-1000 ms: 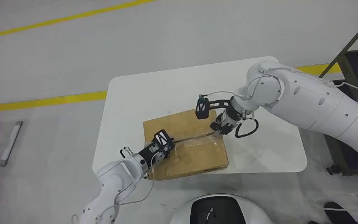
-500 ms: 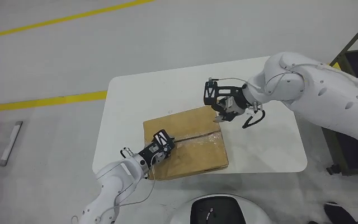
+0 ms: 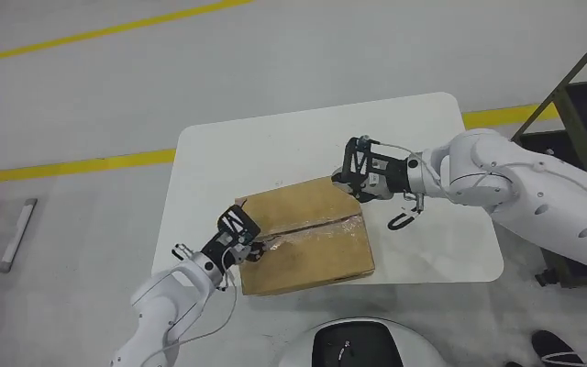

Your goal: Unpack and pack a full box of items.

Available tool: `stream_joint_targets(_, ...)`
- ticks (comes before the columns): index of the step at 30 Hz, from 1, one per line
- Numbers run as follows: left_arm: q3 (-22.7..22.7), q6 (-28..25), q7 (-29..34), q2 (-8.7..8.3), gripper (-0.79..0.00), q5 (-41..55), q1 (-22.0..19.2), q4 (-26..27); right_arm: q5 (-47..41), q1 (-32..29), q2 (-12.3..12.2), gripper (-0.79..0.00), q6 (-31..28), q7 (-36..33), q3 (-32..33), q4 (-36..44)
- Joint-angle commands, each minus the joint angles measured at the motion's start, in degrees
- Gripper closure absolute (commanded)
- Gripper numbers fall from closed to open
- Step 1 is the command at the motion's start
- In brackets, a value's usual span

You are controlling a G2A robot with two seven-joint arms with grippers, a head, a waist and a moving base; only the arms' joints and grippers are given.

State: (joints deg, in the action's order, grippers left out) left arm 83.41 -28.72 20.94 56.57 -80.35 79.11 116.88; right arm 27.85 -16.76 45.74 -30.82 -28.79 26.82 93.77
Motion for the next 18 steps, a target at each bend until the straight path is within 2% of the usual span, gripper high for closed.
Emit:
stream_joint_targets(1, 3.03, 1.3, 0.12, -0.12, -0.785, 1.41, 1.49, 0.46, 0.01, -0.02, 0.0, 0.0, 0.0, 0.03, 0.0, 0.0)
stream_joint_targets(3, 5.59, 3.18, 0.43, -0.17, -0.785, 2.38, 2.8, 0.82, -0.01, -0.23, 0.01, 0.0, 0.15, 0.38, 0.04, 0.11)
stream_joint_targets(7, 10.04, 8.13, 0.34, -0.09, -0.785, 3.83, 5.1, 1.73, 3.38, -4.51, 0.35, 0.0, 1.33, 9.22, 0.47, 1.16)
stream_joint_targets(10, 11.85, 9.99, 0.27, -0.03, -0.785, 3.98, 6.36, 2.23, 5.89, -7.86, 1.2, 0.0, 0.63, 17.4, -0.12, 0.95)
stream_joint_targets(14, 11.85, 9.99, 0.27, -0.03, -0.785, 3.98, 6.36, 2.23, 7.28, -11.2, 3.5, 0.0, -0.21, 25.69, -2.26, -0.88)
stream_joint_targets(18, 11.85, 9.99, 0.27, -0.03, -0.785, 3.98, 6.36, 2.23, 9.5, -10.7, 7.02, 0.0, -2.01, 27.08, -5.11, -2.93)
